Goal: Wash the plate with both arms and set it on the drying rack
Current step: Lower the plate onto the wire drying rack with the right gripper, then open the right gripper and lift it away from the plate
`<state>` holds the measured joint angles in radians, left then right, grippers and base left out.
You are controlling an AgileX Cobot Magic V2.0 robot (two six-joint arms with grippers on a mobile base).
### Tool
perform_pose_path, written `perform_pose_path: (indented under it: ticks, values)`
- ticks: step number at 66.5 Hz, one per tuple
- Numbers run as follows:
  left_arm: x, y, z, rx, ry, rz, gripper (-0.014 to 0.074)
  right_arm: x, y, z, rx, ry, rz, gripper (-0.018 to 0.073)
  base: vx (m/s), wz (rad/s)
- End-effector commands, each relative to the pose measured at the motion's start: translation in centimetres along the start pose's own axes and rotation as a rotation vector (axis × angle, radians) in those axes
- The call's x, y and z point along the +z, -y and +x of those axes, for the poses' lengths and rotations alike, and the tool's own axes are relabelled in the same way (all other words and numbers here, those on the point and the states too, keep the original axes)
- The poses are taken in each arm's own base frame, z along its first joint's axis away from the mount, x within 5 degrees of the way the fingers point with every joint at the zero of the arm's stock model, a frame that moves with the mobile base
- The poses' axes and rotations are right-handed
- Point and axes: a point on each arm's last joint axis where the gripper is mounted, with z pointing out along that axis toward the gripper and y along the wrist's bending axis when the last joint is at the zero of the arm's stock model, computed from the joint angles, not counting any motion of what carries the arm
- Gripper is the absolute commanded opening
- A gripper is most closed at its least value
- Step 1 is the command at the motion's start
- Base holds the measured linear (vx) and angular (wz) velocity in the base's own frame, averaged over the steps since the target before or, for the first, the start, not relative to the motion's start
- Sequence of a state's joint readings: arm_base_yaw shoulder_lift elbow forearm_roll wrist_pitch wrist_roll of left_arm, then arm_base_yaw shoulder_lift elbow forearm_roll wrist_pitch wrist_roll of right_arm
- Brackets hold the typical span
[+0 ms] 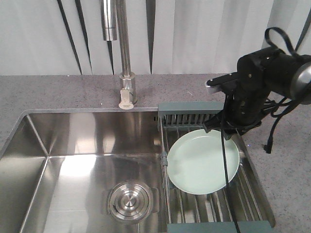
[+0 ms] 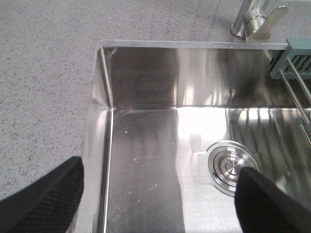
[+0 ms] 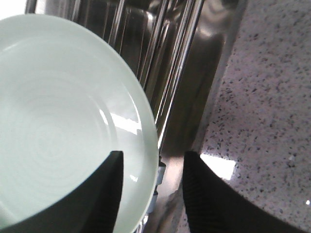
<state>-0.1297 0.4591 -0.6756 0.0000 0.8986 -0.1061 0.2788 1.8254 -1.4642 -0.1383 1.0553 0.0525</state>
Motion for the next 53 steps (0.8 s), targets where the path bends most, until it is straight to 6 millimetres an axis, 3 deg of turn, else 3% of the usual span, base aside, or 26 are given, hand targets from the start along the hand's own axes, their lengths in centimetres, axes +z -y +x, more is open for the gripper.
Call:
perform_pose_path:
  ticks: [1,17,36,53]
  values:
    - [-0.4,0.2,-1.1,-0.006,0.081,0.012,0.0585,-5.1,0.3,0.8,0.009,0.176,-0.037,0.0309,0.0,0.0]
    - [-0.4,0.2,-1.1,-0.006,0.081,0.012,0.0585,-9.0,-0.2,7.5,0.046,0.435,-0.124,0.0309,0.0,0.0]
    - [-0.4,0.2,-1.1,-0.006,0.081,0.012,0.0585,-11.6,0.4,16.1,0.111,0.552,-0.092,0.0309,0.0,0.0]
    - [-0.4,0.2,-1.1,-0.006,0.081,0.012,0.0585,-12.6,0.8,20.5,0.172,0.616,-0.066,0.0309,0.0,0.0]
